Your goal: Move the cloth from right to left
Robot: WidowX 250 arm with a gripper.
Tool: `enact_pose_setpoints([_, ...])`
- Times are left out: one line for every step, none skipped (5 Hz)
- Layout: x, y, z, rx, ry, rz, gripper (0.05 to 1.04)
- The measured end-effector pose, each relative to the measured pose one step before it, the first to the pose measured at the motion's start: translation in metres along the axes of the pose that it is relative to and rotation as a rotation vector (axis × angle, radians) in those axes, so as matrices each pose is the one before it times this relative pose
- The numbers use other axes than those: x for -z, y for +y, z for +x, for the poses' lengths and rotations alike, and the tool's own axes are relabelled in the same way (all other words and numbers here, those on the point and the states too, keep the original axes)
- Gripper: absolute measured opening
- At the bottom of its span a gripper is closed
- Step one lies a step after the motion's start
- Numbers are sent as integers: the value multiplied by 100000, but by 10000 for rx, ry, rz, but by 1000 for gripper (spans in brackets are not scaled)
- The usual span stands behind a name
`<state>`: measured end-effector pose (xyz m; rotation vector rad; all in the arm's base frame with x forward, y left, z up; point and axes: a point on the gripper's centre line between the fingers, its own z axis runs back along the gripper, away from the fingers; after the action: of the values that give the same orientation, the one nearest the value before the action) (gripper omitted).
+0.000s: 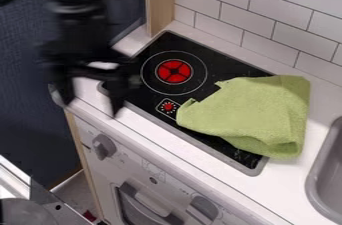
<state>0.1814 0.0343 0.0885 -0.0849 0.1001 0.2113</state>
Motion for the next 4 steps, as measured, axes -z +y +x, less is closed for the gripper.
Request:
enact_pose_setpoints([537, -3079, 1378, 792, -6, -140, 999])
enact_pose_setpoints([1352, -4552, 3174, 1470, -230, -443, 999])
enact_pose_setpoints([2561, -2769, 3743, 1111, 354, 67, 999])
enact_pose_setpoints([2060, -1883, 2877, 488, 117, -181, 999])
